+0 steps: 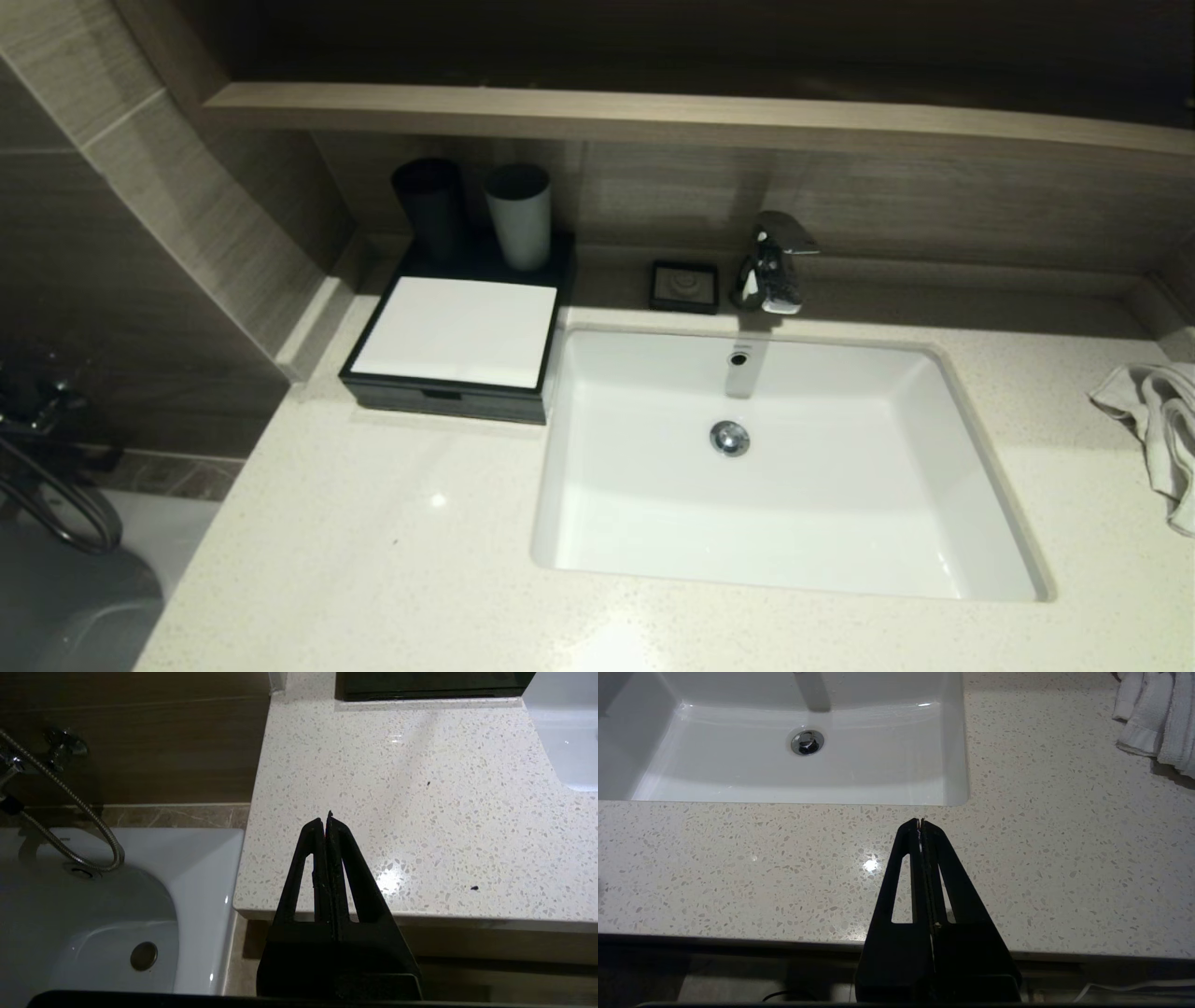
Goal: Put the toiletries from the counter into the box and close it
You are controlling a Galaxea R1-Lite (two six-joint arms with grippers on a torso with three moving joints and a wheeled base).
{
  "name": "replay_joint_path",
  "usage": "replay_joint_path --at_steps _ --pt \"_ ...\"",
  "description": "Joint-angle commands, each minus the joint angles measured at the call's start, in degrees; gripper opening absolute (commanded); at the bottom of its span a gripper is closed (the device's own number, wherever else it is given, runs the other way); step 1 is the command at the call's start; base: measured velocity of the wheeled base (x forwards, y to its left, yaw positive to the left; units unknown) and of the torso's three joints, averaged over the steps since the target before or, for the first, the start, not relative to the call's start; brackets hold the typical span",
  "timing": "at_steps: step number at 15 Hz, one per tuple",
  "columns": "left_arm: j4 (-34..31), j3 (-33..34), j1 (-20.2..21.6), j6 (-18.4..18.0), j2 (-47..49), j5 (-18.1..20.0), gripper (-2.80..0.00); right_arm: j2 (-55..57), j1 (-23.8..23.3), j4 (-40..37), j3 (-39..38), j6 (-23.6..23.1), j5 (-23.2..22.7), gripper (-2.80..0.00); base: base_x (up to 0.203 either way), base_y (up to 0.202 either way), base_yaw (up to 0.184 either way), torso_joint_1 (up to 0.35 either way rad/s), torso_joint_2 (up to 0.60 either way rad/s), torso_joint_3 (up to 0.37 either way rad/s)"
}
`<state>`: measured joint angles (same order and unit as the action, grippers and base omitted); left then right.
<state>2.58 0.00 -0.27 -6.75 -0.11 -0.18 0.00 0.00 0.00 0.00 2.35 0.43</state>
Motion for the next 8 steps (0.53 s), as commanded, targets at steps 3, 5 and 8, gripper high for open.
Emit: replay_joint_path --at_steps 3,5,8 --pt "-3.3 0.1 0.0 0.5 0.1 0.9 -2.80 0.0 0.0 0.0 0.0 0.0 0.0 -2.80 0.000 0.000 0.000 0.000 0.00 0.000" --pt "-3.2 0.1 0.0 1.4 0.0 0.9 -2.80 0.1 0.0 0.0 0.0 0.0 0.0 -2.80 0.000 0.000 0.000 0.000 0.00 0.000" --pt "-3.3 0.1 0.0 2.1 0.0 0.8 -2.80 0.1 0.0 0.0 0.0 0.0 0.0 -2.80 0.000 0.000 0.000 0.000 0.00 0.000"
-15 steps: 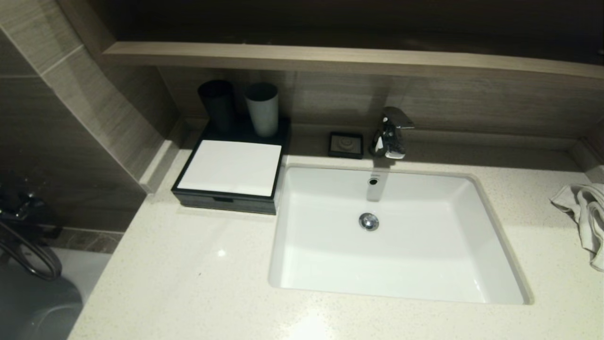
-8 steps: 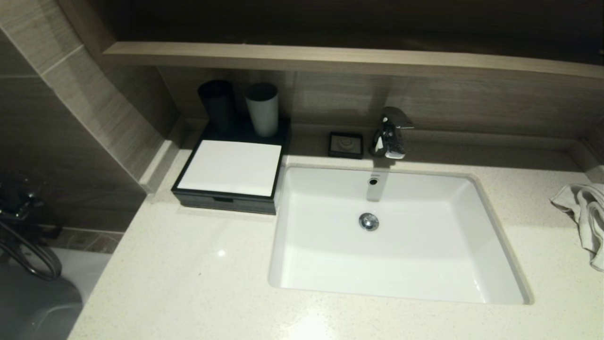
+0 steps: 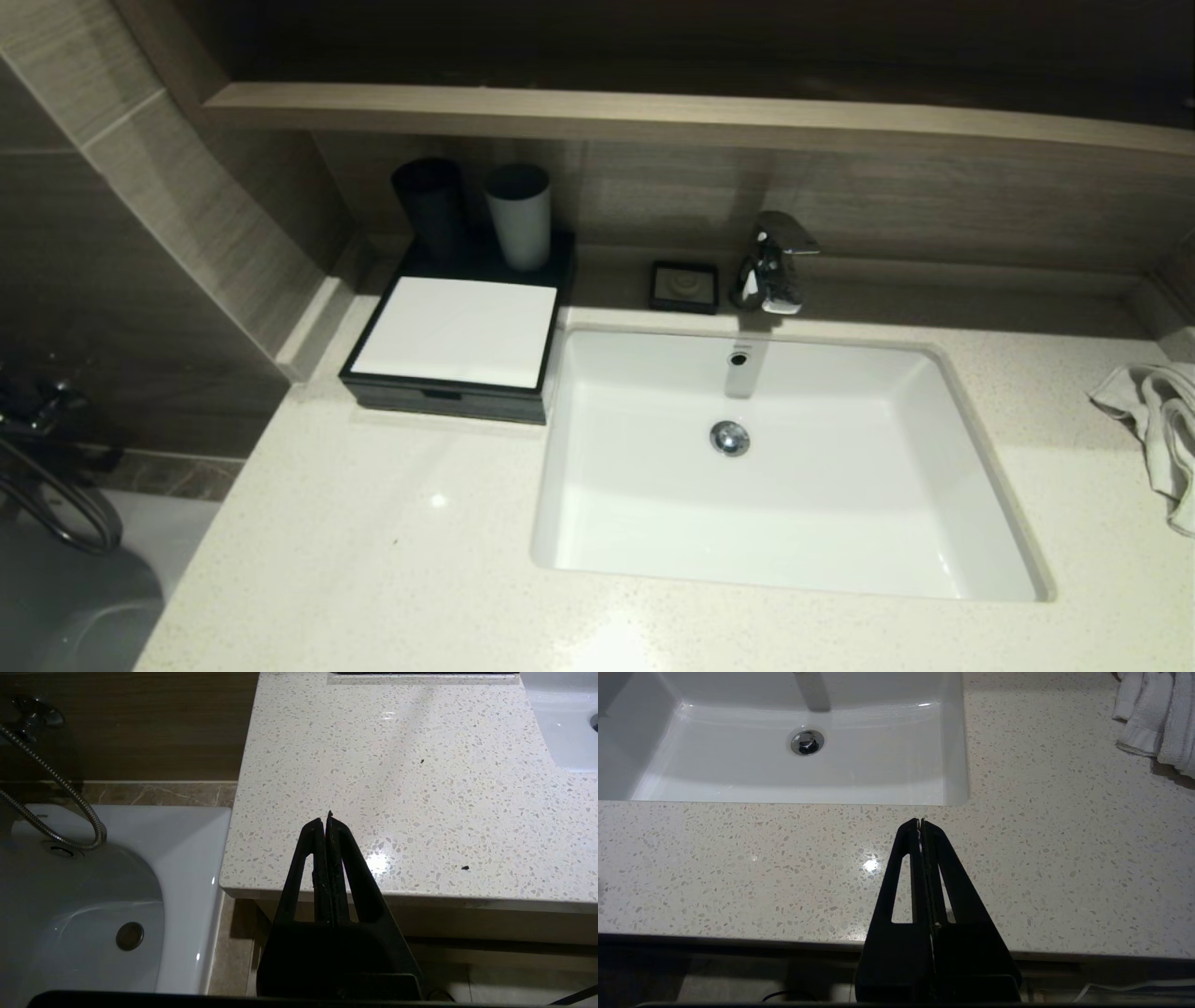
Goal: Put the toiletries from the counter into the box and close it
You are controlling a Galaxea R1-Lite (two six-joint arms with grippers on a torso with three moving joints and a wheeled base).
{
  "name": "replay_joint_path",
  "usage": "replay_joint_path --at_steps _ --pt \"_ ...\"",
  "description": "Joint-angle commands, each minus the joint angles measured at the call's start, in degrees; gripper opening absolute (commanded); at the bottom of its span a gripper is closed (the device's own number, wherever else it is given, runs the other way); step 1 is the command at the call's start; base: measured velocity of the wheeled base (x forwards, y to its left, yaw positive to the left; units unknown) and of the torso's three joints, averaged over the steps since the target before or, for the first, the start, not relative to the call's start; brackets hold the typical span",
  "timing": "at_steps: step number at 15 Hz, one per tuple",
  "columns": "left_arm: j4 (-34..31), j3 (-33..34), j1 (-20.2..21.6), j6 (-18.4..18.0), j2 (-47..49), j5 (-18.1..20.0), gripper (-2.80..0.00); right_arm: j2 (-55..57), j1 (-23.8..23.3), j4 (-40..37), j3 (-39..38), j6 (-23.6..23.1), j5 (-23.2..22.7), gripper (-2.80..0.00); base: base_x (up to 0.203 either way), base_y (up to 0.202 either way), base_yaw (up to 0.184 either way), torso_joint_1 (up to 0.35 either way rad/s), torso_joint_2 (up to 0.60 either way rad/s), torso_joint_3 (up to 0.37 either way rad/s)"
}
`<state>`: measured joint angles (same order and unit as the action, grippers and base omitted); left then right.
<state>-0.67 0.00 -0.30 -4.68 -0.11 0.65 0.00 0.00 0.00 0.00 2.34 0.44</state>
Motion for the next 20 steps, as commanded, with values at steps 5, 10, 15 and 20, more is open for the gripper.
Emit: replay_joint_path --at_steps 5,10,15,20 --pt "0.2 0.1 0.0 2.6 0.1 -0.4 -2.80 0.0 0.0 0.0 0.0 0.0 0.0 -2.80 0.000 0.000 0.000 0.000 0.00 0.000" --pt "0.2 0.1 0.0 2.6 0.0 -0.4 -2.80 0.0 -0.1 0.0 0.0 0.0 0.0 -2.80 0.000 0.000 0.000 0.000 0.00 0.000" --pt "0.2 0.1 0.0 2.7 0.0 -0.4 -2.80 0.0 0.0 0.0 0.0 -0.1 0.0 -2.80 0.000 0.000 0.000 0.000 0.00 0.000" --pt "0.2 0.1 0.0 2.7 0.0 -0.4 -2.80 0.0 0.0 0.0 0.0 -0.1 0.0 -2.80 0.000 0.000 0.000 0.000 0.00 0.000"
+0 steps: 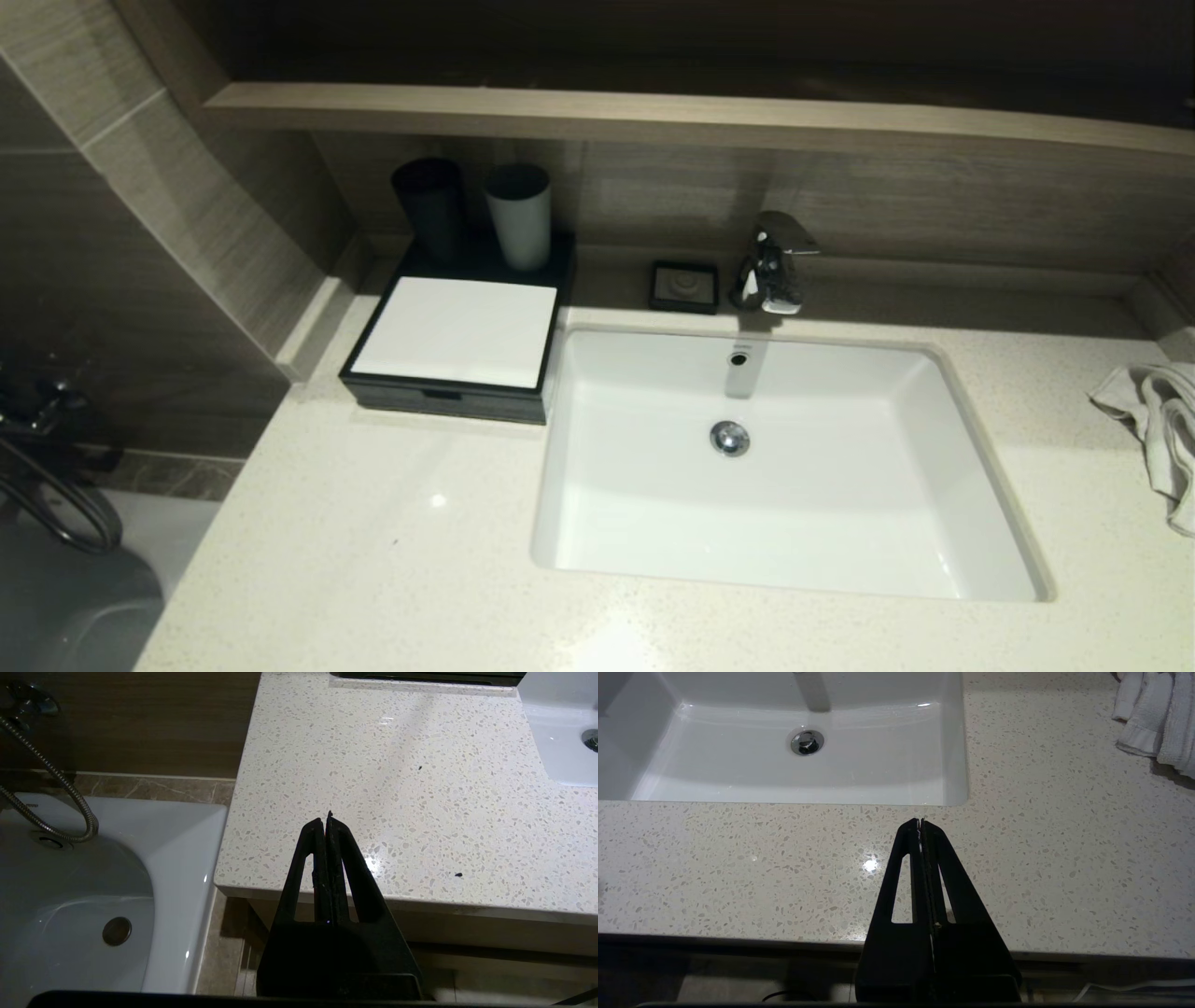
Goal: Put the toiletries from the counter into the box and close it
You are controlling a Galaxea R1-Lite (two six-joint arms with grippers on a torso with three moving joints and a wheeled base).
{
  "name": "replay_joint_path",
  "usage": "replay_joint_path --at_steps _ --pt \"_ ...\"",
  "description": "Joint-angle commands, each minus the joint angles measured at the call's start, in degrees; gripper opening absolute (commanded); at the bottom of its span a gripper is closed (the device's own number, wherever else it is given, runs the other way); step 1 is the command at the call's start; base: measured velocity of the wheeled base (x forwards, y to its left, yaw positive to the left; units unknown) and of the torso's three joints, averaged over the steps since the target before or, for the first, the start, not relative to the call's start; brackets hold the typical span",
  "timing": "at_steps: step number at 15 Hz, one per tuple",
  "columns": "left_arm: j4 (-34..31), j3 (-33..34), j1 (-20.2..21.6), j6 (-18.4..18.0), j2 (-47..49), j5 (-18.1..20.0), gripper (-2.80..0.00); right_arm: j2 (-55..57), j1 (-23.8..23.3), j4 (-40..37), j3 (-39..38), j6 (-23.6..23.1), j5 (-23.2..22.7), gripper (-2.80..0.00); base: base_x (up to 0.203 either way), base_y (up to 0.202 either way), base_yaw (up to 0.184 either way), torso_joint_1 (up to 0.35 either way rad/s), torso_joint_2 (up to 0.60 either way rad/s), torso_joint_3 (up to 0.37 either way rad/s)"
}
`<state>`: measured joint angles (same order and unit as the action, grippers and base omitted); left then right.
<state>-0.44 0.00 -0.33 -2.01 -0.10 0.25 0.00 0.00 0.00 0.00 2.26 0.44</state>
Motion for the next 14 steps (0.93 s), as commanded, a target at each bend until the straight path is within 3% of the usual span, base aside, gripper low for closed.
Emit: replay_joint_path --at_steps 1,14 --pt "0.0 0.1 0.0 0.0 0.0 0.0 -2.80 0.1 0.0 0.0 0.0 0.0 0.0 -2.80 0.000 0.000 0.000 0.000 0.00 0.000" --pt "0.0 0.1 0.0 0.0 0.1 0.0 -2.80 0.0 0.0 0.0 0.0 0.1 0.0 -2.80 0.000 0.000 0.000 0.000 0.00 0.000"
